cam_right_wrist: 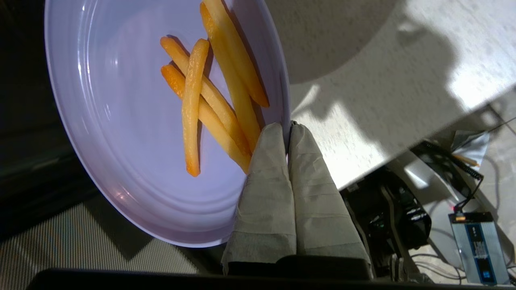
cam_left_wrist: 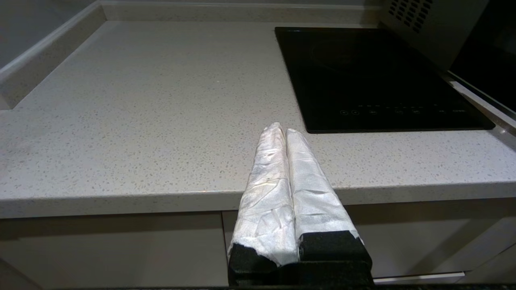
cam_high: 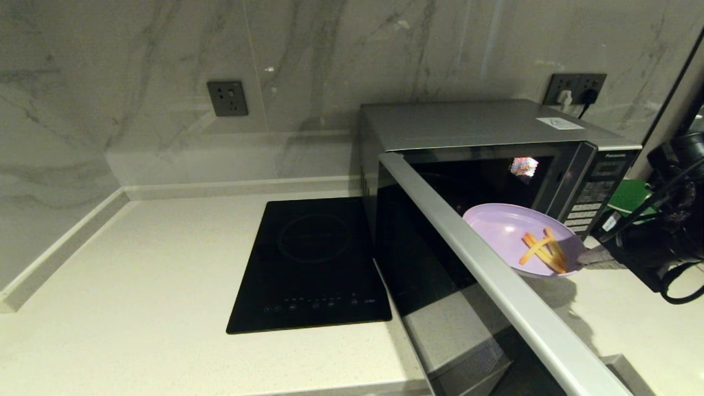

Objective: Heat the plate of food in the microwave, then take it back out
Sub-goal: Put the plate in the microwave oven

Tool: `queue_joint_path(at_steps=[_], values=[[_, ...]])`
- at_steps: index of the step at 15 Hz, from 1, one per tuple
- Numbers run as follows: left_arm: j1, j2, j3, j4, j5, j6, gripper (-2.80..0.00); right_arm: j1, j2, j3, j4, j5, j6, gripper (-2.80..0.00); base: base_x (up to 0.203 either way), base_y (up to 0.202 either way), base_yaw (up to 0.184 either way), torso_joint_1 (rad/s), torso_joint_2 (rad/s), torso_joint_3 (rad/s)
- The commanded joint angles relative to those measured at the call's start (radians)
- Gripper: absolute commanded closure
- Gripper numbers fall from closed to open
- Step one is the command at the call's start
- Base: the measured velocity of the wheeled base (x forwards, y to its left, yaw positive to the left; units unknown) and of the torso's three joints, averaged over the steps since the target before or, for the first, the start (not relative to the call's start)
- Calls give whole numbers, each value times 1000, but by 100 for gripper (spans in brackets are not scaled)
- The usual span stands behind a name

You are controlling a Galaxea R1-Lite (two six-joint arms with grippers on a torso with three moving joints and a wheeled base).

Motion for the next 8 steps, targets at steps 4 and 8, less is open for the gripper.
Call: queue_joint_path(at_steps=[4, 8], values=[[0, 1, 0, 0, -1, -1, 0, 72, 174, -98, -28, -115, 22, 0, 0, 0, 0, 0, 0, 0], [0, 1, 0, 0, -1, -1, 0, 113, 239, -126, -116, -170, 41, 0, 0, 0, 0, 0, 0, 0]])
